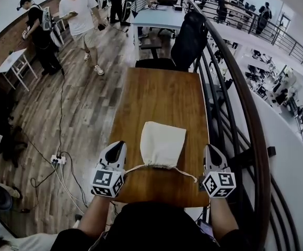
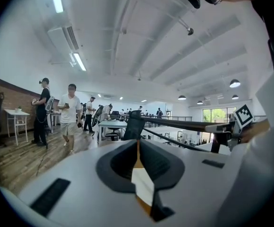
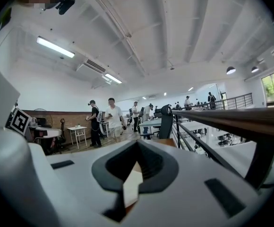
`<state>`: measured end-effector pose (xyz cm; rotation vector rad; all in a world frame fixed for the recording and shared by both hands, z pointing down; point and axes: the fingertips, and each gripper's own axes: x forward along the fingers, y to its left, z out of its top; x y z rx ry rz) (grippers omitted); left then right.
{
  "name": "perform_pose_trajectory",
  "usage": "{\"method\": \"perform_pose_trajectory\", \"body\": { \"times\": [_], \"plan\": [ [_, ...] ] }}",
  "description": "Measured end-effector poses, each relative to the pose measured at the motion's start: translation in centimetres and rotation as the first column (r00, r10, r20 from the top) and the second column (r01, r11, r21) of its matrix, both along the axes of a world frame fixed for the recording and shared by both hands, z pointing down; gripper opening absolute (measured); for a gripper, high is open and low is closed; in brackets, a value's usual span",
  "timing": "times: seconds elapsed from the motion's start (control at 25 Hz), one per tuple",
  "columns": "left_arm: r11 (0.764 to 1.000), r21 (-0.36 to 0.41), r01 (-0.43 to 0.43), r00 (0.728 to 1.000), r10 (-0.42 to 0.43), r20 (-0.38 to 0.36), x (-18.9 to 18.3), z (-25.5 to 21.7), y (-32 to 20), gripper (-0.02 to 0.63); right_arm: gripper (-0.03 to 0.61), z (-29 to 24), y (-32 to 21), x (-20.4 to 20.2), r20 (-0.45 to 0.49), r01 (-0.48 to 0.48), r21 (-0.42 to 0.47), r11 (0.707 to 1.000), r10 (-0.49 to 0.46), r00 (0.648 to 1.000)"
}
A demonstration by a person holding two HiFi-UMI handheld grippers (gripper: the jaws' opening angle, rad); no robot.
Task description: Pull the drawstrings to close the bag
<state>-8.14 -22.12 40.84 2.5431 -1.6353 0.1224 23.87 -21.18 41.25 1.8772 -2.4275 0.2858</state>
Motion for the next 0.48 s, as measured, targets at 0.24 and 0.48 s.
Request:
{"method": "perform_pose_trajectory", "body": {
  "times": [0.24,0.48],
  "plan": [
    [1.000,0.004,-0.006,1.000,0.006,-0.009,-0.11,-0.50,-0.47,0.026,-0.008,-0.68,-0.37,-0.31,-0.001,0.005,0.005,1.000,-0.005,1.000],
    [1.000,-0.005,-0.025,1.000,0.025,-0.002,0.31,0.22,-0.18,0.026,-0.008,0.00,-0.15,-0.52,0.015,0.012,-0.014,1.000,-0.011,1.000]
  ]
}}
